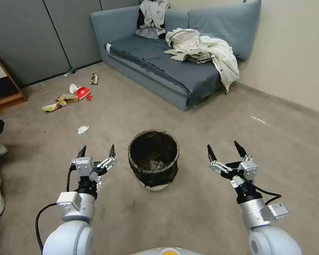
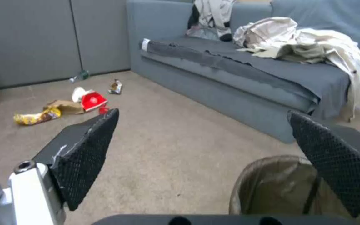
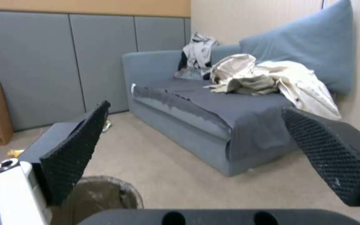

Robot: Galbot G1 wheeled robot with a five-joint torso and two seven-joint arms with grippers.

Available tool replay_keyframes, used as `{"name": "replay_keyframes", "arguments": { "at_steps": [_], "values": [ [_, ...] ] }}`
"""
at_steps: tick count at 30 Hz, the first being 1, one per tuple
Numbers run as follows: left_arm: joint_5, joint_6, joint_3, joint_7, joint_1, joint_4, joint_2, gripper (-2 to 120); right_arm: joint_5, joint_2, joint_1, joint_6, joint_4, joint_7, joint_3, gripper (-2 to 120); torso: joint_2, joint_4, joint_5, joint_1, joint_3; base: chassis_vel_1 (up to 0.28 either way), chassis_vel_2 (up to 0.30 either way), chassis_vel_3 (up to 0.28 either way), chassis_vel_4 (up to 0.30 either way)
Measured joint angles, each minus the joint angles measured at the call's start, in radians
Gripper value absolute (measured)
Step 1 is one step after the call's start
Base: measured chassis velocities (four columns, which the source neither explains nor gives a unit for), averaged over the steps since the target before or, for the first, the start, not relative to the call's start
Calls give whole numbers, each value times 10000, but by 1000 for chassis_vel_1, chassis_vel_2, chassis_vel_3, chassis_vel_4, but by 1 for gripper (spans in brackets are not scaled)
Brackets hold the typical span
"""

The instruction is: Pick up the trash can from the floor.

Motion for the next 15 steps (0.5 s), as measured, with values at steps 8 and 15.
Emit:
{"name": "replay_keyframes", "arguments": {
  "at_steps": [8, 15],
  "values": [
    [-2202, 2052, 335, -660, -1077, 511, 906, 100, 3, -20, -26, 70, -12, -170, -16, 100, 0, -1, -2, -1, -2, 0, 0, 0, 0],
    [-3992, 3570, 439, -696, -1933, 1220, 1535, 100, -10, -170, 206, -108, -27, -190, -142, 100, 0, 1, 0, -1, -2, 0, 0, 0, 0]
  ]
}}
